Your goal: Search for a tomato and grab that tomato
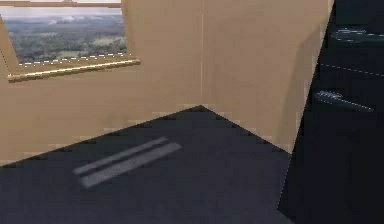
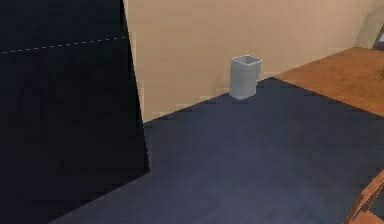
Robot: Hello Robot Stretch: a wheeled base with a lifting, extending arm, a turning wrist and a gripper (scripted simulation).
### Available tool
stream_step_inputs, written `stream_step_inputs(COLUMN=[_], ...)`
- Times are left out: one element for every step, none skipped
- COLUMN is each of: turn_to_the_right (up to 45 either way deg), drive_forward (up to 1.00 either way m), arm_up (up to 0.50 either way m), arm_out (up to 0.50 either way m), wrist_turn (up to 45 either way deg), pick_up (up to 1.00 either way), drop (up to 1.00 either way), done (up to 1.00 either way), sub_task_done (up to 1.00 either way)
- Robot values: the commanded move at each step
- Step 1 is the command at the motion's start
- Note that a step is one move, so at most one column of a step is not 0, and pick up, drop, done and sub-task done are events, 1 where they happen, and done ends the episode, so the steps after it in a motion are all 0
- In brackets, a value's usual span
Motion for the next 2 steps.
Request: stream_step_inputs(turn_to_the_right=[21.0,0.0], drive_forward=[0.0,0.15], arm_up=[0.0,0.0], arm_out=[0.0,0.0], wrist_turn=[0.0,0.0], pick_up=[0.0,0.0], drop=[0.0,0.0], done=[0.0,0.0], sub_task_done=[0.0,0.0])
